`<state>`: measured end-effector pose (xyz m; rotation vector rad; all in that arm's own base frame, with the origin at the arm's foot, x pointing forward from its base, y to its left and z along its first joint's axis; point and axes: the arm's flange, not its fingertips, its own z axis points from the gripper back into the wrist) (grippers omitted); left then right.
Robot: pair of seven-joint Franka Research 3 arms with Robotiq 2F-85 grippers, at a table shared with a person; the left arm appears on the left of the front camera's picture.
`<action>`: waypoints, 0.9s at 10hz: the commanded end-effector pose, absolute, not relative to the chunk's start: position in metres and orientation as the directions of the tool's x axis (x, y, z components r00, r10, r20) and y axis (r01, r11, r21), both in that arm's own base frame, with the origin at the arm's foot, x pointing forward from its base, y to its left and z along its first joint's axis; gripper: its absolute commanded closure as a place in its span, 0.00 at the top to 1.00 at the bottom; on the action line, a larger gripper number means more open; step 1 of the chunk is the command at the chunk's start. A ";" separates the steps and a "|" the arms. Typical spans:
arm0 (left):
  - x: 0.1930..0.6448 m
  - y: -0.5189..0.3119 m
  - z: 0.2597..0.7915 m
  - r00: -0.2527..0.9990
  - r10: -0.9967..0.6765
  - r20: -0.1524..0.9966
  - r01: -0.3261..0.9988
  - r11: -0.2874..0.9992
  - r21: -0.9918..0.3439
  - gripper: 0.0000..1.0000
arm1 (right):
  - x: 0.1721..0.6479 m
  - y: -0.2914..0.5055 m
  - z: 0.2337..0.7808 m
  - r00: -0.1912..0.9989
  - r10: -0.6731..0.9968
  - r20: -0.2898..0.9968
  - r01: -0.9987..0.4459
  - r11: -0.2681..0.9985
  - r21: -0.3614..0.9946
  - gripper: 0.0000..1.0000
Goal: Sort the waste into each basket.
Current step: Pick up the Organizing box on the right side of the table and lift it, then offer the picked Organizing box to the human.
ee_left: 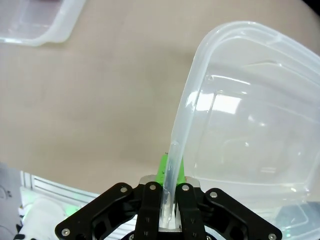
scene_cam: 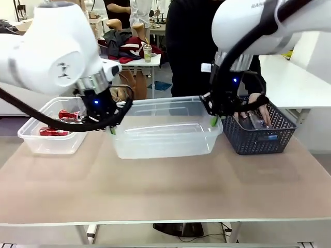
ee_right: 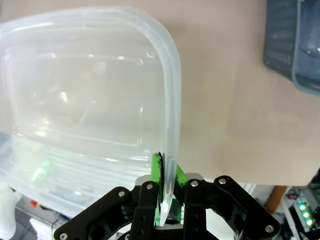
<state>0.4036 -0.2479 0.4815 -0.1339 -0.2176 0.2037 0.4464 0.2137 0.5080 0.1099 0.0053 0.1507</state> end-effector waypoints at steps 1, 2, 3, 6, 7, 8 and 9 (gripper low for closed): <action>0.434 -0.236 0.482 0.966 0.197 0.167 -0.184 0.979 -0.088 0.00 | 0.428 0.174 0.505 0.998 0.062 -0.003 -0.062 0.996 0.062 0.00; 0.433 -0.238 0.481 0.961 0.205 0.188 -0.190 0.977 -0.095 0.00 | 0.435 0.170 0.496 0.999 0.019 -0.031 -0.017 0.998 0.059 0.00; 0.417 -0.257 0.479 0.964 0.201 0.176 -0.175 0.972 -0.155 0.00 | 0.439 0.204 0.505 0.993 0.118 0.004 -0.117 0.988 0.103 0.00; 0.417 -0.257 0.479 0.964 0.201 0.176 -0.175 0.972 -0.155 0.00 | 0.439 0.204 0.505 0.993 0.118 0.004 -0.117 0.988 0.103 0.00; 0.417 -0.257 0.479 0.964 0.201 0.176 -0.175 0.972 -0.155 0.00 | 0.439 0.204 0.505 0.993 0.118 0.004 -0.117 0.988 0.103 0.00; 0.417 -0.257 0.479 0.964 0.201 0.176 -0.175 0.972 -0.155 0.00 | 0.439 0.204 0.505 0.993 0.118 0.004 -0.117 0.988 0.103 0.00; 0.417 -0.257 0.479 0.964 0.201 0.176 -0.175 0.972 -0.155 0.00 | 0.439 0.204 0.505 0.993 0.118 0.004 -0.117 0.988 0.103 0.00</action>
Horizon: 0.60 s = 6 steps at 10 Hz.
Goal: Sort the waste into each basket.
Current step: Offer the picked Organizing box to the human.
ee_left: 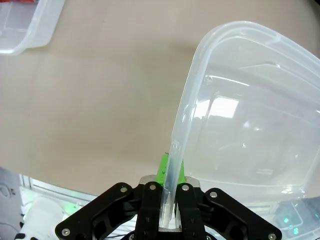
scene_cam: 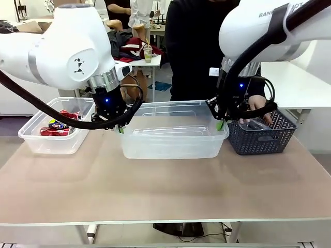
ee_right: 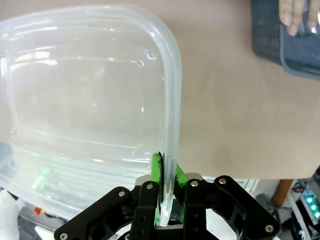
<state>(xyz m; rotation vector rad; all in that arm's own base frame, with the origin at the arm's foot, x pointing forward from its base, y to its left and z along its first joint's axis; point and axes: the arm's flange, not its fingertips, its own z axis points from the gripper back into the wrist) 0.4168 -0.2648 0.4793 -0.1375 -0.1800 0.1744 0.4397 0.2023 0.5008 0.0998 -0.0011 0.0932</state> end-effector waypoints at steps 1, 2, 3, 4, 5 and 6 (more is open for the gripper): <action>0.417 -0.257 0.479 0.964 0.201 0.176 -0.175 0.972 -0.155 0.00 | 0.439 0.204 0.505 0.993 0.118 0.004 -0.117 0.988 0.103 0.00; 0.417 -0.257 0.479 0.964 0.201 0.176 -0.175 0.972 -0.155 0.00 | 0.439 0.204 0.505 0.993 0.118 0.004 -0.117 0.988 0.103 0.00; 0.417 -0.257 0.479 0.964 0.201 0.176 -0.175 0.972 -0.155 0.00 | 0.439 0.204 0.505 0.993 0.118 0.004 -0.117 0.988 0.103 0.00; 0.417 -0.257 0.479 0.964 0.201 0.176 -0.175 0.972 -0.155 0.00 | 0.439 0.204 0.505 0.993 0.118 0.004 -0.117 0.988 0.103 0.00; 0.417 -0.257 0.479 0.964 0.201 0.176 -0.175 0.972 -0.155 0.00 | 0.439 0.204 0.505 0.993 0.118 0.004 -0.117 0.988 0.103 0.00; 0.417 -0.257 0.479 0.964 0.201 0.176 -0.175 0.972 -0.155 0.00 | 0.439 0.204 0.505 0.993 0.118 0.004 -0.117 0.988 0.103 0.00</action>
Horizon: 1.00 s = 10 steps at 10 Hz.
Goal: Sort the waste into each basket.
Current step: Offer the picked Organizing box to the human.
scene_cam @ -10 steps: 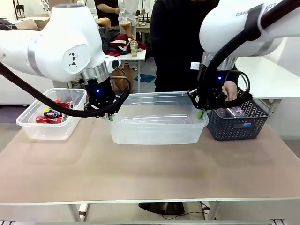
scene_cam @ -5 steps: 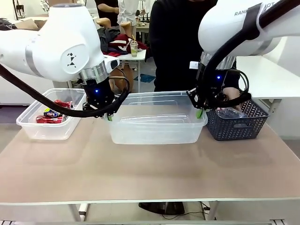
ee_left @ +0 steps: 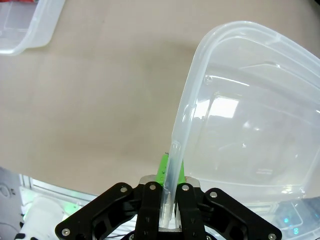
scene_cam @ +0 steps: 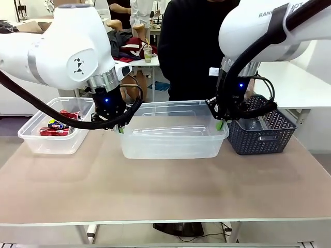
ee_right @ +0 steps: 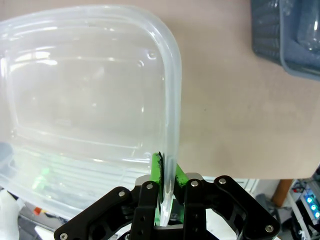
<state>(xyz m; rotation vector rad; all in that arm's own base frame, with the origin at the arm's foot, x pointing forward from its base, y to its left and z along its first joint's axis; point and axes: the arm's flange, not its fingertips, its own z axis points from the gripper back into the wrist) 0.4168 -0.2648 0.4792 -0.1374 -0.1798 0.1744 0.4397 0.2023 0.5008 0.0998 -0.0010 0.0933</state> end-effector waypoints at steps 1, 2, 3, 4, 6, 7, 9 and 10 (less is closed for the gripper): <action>0.417 -0.257 0.479 0.964 0.201 0.176 -0.175 0.972 -0.155 0.00 | 0.439 0.204 0.505 0.993 0.118 0.004 -0.117 0.988 0.103 0.00; 0.417 -0.257 0.479 0.964 0.201 0.176 -0.175 0.972 -0.155 0.00 | 0.439 0.204 0.505 0.993 0.118 0.004 -0.117 0.988 0.103 0.00; 0.417 -0.257 0.479 0.964 0.201 0.176 -0.175 0.972 -0.155 0.00 | 0.439 0.204 0.505 0.993 0.118 0.004 -0.117 0.988 0.103 0.00; 0.417 -0.257 0.479 0.964 0.201 0.176 -0.175 0.972 -0.155 0.00 | 0.439 0.204 0.505 0.993 0.118 0.004 -0.117 0.988 0.103 0.00; 0.417 -0.257 0.479 0.964 0.201 0.176 -0.175 0.972 -0.155 0.00 | 0.439 0.204 0.505 0.993 0.118 0.004 -0.117 0.988 0.103 0.00; 0.417 -0.257 0.479 0.964 0.201 0.176 -0.175 0.972 -0.155 0.00 | 0.439 0.204 0.505 0.993 0.118 0.004 -0.117 0.988 0.103 0.00; 0.417 -0.257 0.479 0.964 0.201 0.176 -0.175 0.972 -0.155 0.00 | 0.439 0.204 0.505 0.993 0.118 0.004 -0.117 0.988 0.103 0.00; 0.417 -0.257 0.479 0.964 0.201 0.176 -0.175 0.972 -0.155 0.00 | 0.439 0.204 0.505 0.993 0.118 0.004 -0.117 0.988 0.103 0.00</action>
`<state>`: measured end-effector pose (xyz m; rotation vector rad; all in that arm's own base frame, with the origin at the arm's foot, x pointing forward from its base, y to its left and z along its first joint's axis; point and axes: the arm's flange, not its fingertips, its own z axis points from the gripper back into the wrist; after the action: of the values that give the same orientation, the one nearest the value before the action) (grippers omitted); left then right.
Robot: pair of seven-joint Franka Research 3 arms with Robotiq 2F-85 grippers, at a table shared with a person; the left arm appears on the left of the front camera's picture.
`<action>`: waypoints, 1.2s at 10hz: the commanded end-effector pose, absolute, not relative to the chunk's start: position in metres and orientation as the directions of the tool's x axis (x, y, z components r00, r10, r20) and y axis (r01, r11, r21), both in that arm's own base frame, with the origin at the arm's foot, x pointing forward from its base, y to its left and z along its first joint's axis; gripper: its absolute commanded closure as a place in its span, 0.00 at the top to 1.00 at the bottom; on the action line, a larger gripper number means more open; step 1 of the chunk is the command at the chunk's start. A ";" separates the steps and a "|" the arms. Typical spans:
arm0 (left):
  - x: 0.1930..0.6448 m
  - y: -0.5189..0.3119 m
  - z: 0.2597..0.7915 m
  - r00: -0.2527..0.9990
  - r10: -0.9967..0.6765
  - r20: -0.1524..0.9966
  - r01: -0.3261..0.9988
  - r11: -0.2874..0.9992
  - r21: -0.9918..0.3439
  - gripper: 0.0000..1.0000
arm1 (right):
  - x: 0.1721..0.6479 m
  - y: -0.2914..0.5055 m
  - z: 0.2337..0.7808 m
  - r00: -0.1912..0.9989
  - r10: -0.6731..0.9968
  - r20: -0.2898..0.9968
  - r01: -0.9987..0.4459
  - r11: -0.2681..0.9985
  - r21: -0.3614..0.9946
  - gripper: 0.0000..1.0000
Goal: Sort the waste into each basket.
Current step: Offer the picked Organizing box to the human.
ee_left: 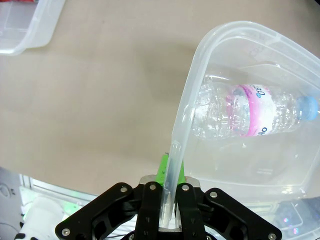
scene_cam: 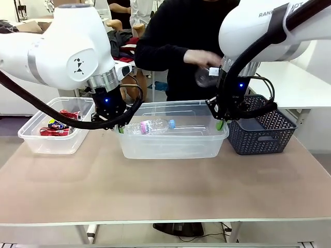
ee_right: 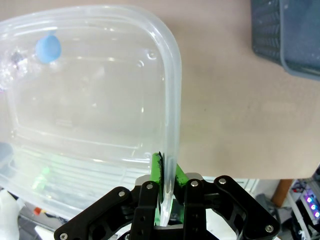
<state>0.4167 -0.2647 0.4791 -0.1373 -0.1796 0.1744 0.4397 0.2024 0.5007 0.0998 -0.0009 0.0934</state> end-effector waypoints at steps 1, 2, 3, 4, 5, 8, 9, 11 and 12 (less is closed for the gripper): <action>0.417 -0.257 0.479 0.964 0.201 0.176 -0.175 0.972 -0.155 0.00 | 0.439 0.204 0.505 0.993 0.118 0.004 -0.117 0.988 0.103 0.00; 0.417 -0.257 0.479 0.964 0.201 0.176 -0.175 0.972 -0.155 0.00 | 0.439 0.204 0.505 0.993 0.118 0.004 -0.117 0.988 0.103 0.00; 0.417 -0.257 0.479 0.964 0.201 0.176 -0.175 0.972 -0.155 0.00 | 0.439 0.204 0.505 0.993 0.118 0.004 -0.117 0.988 0.103 0.00; 0.417 -0.257 0.479 0.964 0.201 0.176 -0.175 0.972 -0.155 0.00 | 0.439 0.204 0.505 0.993 0.118 0.004 -0.117 0.988 0.103 0.00; 0.417 -0.257 0.479 0.964 0.201 0.176 -0.175 0.972 -0.155 0.00 | 0.439 0.204 0.505 0.993 0.118 0.004 -0.117 0.988 0.103 0.00; 0.417 -0.257 0.479 0.964 0.201 0.176 -0.175 0.972 -0.155 0.00 | 0.439 0.204 0.505 0.993 0.118 0.004 -0.117 0.988 0.103 0.00; 0.417 -0.257 0.479 0.964 0.201 0.176 -0.175 0.972 -0.155 0.00 | 0.439 0.204 0.505 0.993 0.118 0.004 -0.117 0.988 0.103 0.00; 0.417 -0.257 0.479 0.964 0.201 0.176 -0.175 0.972 -0.155 0.00 | 0.439 0.204 0.505 0.993 0.118 0.004 -0.117 0.988 0.103 0.00; 0.417 -0.257 0.479 0.964 0.201 0.176 -0.175 0.972 -0.155 0.00 | 0.439 0.204 0.505 0.993 0.118 0.004 -0.117 0.988 0.103 0.00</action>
<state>0.4166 -0.2646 0.4787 -0.1367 -0.1789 0.1745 0.4398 0.2026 0.5003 0.0996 0.0000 0.0938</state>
